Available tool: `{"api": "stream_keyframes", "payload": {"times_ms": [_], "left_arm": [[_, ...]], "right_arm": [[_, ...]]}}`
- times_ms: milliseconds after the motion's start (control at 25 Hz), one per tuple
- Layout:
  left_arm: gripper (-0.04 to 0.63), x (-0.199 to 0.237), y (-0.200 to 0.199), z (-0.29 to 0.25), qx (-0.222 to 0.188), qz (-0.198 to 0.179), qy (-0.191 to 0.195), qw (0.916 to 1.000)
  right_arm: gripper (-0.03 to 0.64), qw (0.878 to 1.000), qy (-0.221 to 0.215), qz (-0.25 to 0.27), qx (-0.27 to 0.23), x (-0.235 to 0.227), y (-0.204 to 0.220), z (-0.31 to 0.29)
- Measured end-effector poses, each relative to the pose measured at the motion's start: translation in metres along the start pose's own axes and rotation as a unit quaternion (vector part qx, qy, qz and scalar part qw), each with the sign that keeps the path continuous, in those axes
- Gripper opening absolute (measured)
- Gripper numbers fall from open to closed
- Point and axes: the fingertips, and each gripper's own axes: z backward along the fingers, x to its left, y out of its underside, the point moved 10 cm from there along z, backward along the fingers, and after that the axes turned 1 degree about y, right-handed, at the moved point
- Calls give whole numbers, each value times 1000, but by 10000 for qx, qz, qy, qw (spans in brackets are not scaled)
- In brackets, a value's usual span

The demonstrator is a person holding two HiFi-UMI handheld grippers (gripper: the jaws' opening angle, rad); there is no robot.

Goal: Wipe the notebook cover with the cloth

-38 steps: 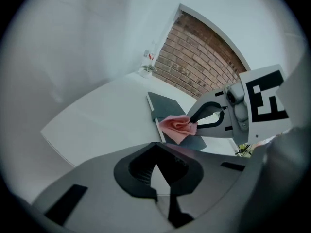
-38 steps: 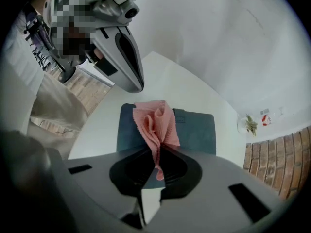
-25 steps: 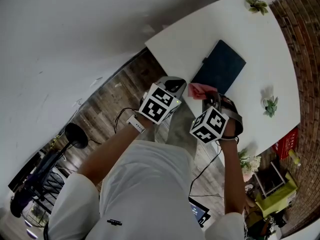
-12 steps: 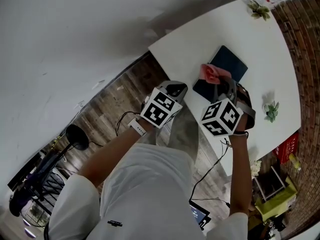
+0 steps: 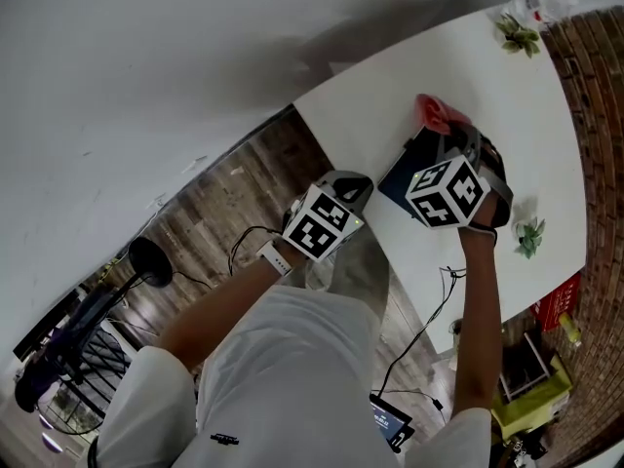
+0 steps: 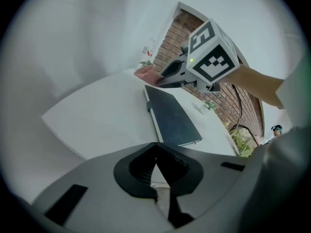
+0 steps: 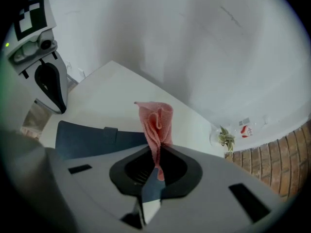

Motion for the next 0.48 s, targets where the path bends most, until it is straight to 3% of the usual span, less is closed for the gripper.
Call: {"api": "stream_keyframes", "payload": {"times_ms": [240,480], "left_arm": [[20,-1,4,-8,116,53,43,9999],[19,0,2,-9,54,166,-18,9998]], "right_arm": [[31,9998,-97,132,118,-4,1,-18],[31,9986,-239,467,56,21,0,-10]]}}
